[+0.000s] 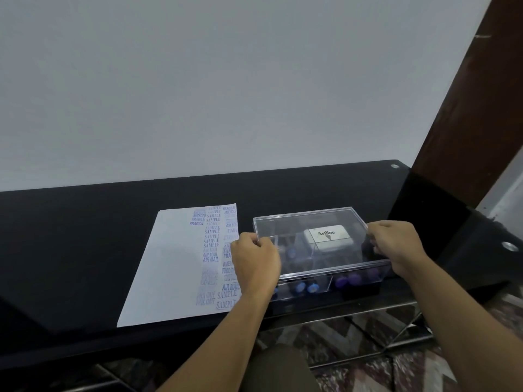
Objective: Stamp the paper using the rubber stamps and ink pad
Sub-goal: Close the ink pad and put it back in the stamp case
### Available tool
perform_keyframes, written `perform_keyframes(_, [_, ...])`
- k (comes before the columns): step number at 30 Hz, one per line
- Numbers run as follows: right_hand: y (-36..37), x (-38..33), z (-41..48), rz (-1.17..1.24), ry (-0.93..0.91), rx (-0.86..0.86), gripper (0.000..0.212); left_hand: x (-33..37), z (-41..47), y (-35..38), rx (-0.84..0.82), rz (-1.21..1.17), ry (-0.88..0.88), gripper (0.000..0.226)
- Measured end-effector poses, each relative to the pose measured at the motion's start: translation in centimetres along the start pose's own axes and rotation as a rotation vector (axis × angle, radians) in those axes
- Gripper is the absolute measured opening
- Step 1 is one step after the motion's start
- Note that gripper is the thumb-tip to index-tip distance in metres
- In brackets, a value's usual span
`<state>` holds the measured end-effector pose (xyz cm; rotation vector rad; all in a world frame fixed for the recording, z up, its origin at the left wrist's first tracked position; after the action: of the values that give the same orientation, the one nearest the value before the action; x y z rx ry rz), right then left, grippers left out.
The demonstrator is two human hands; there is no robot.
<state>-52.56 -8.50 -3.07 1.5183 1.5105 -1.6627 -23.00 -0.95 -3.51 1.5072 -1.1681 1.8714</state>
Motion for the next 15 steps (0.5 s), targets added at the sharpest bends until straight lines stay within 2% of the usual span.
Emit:
perform_keyframes(8, [0.1,-0.4,0.0,-0.098,-0.085,-0.008,0.023,-0.4,0.0,-0.1,0.020,-0.001,-0.023,0.014])
perform_keyframes(15, [-0.3,-1.1,-1.6,-0.291,-0.194,0.068,0.022,-0.2,-0.3,-0.4,-0.069,0.019,-0.003,0.015])
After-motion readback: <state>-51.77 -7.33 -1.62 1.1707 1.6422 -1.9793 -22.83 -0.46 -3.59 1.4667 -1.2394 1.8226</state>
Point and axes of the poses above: each hand's wrist, its own z-axis towards the middle knuckle, its own y-axis out of the palm, x = y × z, the point moved 7 cm from there along z, towards the middle knuckle, and after that the axes turned 6 degrees about y, right-handed, at the moved point
